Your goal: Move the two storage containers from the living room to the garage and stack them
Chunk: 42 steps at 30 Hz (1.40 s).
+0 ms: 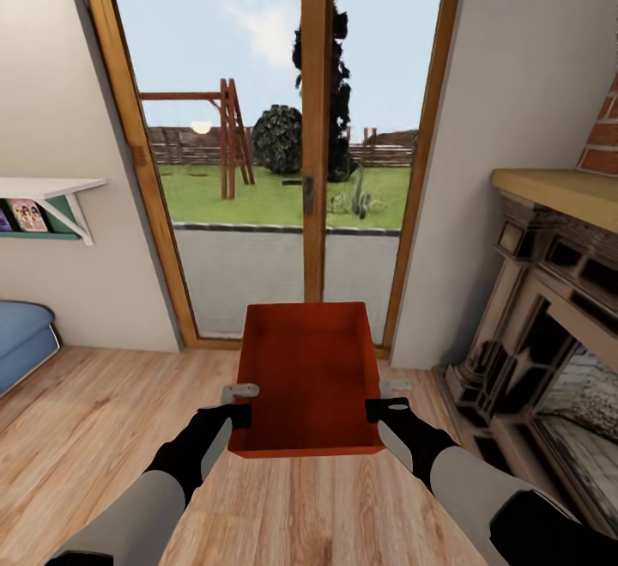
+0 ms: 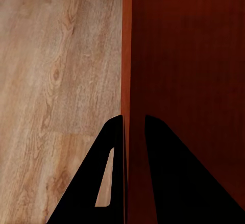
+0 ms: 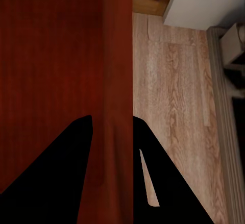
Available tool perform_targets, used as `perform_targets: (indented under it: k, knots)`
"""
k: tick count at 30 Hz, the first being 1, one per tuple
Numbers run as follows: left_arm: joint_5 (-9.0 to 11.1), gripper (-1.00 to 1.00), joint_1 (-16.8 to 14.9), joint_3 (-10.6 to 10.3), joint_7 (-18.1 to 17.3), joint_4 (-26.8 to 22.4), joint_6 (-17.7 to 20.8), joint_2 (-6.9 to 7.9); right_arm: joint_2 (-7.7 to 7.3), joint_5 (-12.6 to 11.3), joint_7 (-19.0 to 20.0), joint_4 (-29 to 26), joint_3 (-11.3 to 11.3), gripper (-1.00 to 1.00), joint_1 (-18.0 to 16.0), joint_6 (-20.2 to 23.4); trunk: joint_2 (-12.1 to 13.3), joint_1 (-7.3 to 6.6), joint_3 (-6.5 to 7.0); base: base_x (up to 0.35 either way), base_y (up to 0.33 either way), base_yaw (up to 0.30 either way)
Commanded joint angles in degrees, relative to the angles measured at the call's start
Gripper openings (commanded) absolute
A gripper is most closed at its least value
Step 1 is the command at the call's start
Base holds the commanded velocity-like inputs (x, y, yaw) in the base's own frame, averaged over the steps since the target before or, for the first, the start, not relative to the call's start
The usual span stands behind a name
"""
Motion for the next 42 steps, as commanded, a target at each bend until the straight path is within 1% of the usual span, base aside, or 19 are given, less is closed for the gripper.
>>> perform_targets:
  k: [1, 10, 42]
  knots:
    - [-1.32, -1.0, -0.07, 0.34, 1.44, -0.21, 0.49, 0.14, -0.79, 0.15, -0.58, 0.55, 0.15, -1.0, -0.05, 0.41, -0.13, 0.04, -0.03, 0.0, 0.0, 0.0]
    - [-1.32, -1.0, -0.07, 0.34, 1.44, -0.21, 0.49, 0.08, -0.8, 0.17, -0.58, 0.55, 0.18, -1.0, -0.05, 0.41, -0.13, 0.04, 0.65, 0.0, 0.0, 0.0]
    - [-1.32, -1.0, -0.07, 0.34, 1.47, -0.21, 0.49, 0.07, -0.79, 0.13, -0.49, 0.55, 0.15, -1.0, -0.05, 0.4, -0.13, 0.04, 0.7, 0.0, 0.0, 0.0]
